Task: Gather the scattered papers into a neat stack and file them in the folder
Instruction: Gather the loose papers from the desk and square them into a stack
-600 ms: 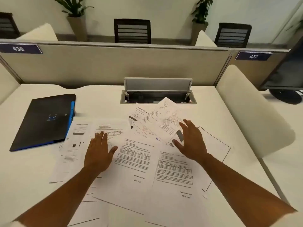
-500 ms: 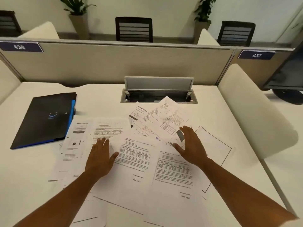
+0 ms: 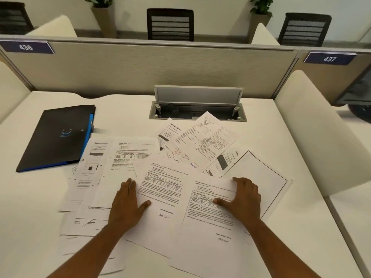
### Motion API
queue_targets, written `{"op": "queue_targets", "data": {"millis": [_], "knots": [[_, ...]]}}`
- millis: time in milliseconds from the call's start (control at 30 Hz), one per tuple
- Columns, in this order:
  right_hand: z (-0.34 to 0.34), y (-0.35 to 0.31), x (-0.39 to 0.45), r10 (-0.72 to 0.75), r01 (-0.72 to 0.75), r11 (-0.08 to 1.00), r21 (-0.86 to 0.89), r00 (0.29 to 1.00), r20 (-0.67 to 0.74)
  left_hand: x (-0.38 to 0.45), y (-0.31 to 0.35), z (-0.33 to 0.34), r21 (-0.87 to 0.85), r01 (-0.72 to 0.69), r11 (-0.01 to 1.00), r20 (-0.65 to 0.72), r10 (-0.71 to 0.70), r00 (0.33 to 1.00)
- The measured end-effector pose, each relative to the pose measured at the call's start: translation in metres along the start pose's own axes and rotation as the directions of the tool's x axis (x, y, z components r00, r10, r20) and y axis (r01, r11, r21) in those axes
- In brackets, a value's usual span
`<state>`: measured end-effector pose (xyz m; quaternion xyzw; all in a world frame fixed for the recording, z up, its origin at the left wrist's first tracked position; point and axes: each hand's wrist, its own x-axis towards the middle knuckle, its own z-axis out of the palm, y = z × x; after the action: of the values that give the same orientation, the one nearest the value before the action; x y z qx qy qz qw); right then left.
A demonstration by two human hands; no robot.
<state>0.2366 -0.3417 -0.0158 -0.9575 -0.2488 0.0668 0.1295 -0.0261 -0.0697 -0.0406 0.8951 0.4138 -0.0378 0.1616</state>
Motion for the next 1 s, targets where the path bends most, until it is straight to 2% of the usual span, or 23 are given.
{"op": "queue_targets", "data": {"millis": [267,400,467,567,633,667,767,800,833,1000], "knots": [[0.003,0.004,0.013,0.02,-0.018,0.998,-0.058,0.999,0.037,0.012,0.007,-0.016,-0.005,0.065,0.998,-0.011,-0.065,0.998],[-0.002,0.001,0.018,0.031,-0.024,0.997,-0.071,0.995,0.095,0.017,0.008,-0.022,-0.086,0.1,0.991,0.028,-0.098,0.995],[-0.005,0.002,0.021,0.039,-0.04,0.999,0.006,0.992,0.12,0.017,0.009,-0.024,-0.137,0.137,0.981,0.051,-0.131,0.99],[-0.009,0.012,0.026,0.067,-0.087,0.965,0.248,0.994,0.091,0.017,0.009,-0.025,-0.232,0.192,0.954,0.102,-0.173,0.98],[-0.012,0.021,0.028,0.153,-0.164,0.893,0.419,0.986,0.062,0.017,0.008,-0.026,-0.315,0.203,0.927,0.118,-0.174,0.978],[-0.013,0.026,0.028,0.221,-0.224,0.824,0.521,0.973,0.068,0.017,0.008,-0.026,-0.335,0.205,0.919,0.12,-0.174,0.977],[-0.017,0.031,0.022,0.39,-0.408,0.435,0.803,0.889,0.24,0.018,0.005,-0.029,-0.355,0.215,0.91,0.118,-0.185,0.976],[-0.017,0.032,0.018,0.395,-0.44,0.342,0.83,0.869,0.297,0.018,0.003,-0.03,-0.361,0.222,0.906,0.116,-0.193,0.974],[-0.016,0.031,0.013,0.378,-0.46,0.299,0.836,0.861,0.339,0.017,0.002,-0.032,-0.366,0.227,0.902,0.118,-0.197,0.973],[-0.001,0.02,-0.016,0.277,-0.447,0.413,0.794,0.892,0.358,0.015,0.001,-0.036,-0.437,0.24,0.867,0.115,-0.211,0.971]]}}
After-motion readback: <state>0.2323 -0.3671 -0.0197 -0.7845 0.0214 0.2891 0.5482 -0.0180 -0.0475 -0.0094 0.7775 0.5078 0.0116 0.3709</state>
